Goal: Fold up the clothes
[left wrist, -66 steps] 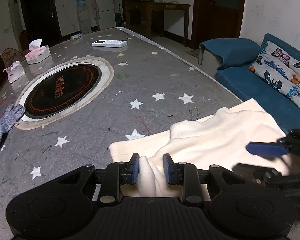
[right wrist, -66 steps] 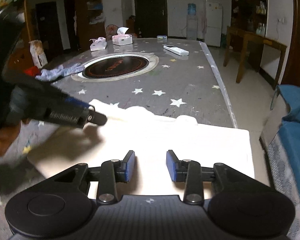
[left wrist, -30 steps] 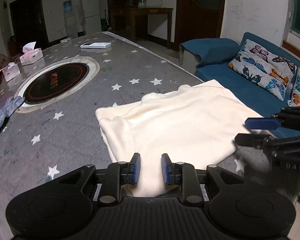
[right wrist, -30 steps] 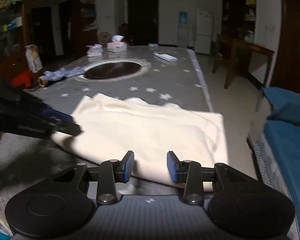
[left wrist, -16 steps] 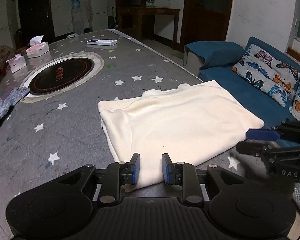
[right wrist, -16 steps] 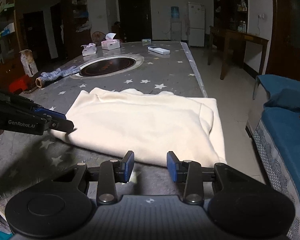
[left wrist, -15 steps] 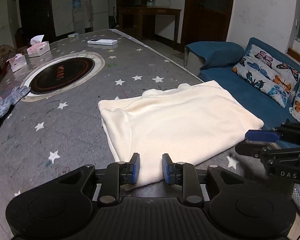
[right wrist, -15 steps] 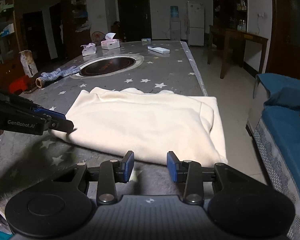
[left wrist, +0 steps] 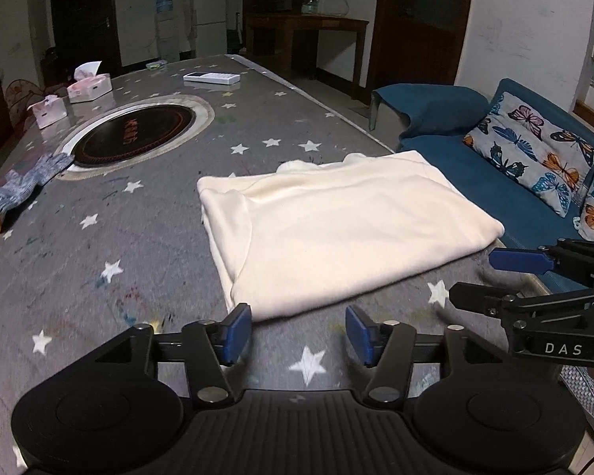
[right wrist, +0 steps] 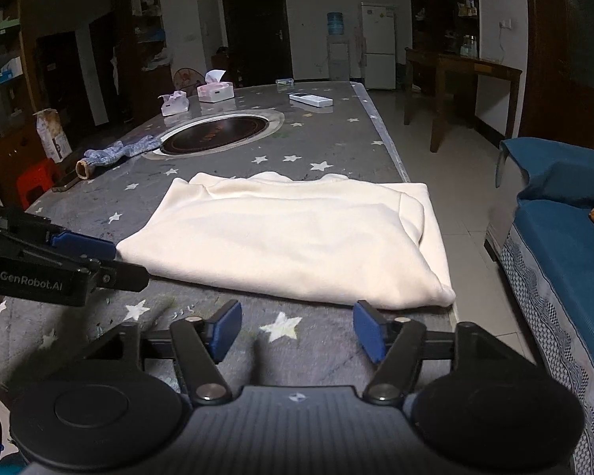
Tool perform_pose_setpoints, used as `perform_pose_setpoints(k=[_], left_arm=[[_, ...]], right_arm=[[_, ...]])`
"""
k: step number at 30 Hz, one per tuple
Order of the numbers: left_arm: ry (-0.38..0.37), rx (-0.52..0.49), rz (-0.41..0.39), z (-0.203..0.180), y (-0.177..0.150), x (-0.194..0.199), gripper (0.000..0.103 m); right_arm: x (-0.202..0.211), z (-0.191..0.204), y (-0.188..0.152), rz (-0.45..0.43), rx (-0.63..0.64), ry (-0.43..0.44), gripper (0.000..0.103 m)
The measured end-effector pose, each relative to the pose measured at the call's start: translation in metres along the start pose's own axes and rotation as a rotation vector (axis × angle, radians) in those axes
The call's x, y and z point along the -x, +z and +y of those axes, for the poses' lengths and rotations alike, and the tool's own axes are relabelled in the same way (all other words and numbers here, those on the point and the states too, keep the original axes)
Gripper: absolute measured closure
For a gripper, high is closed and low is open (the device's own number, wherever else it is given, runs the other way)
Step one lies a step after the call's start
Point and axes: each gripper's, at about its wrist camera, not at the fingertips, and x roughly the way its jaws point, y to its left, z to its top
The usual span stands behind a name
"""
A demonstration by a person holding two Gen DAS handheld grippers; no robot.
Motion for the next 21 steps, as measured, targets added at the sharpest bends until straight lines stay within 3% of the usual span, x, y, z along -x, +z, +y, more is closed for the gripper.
perform_pose_setpoints(k=[4,14,21], left_arm=[[0.013,0.010,0.003,0.000,-0.007,0.005,0.037],[0.032,0.011,-0.008,-0.002,-0.019,0.017,0.025],[0.041,0.023,-0.027,0.000,-0.025,0.026,0.010]], right_arm=[[0.004,0.004,-0.003,0.002,0.001,-0.006,0.026],[0.015,0.017,-0.009,-0.008,0.014,-0.013,0.017],[0.022,0.022,-0.013,-0.017,0.011,-0.029,0.010]])
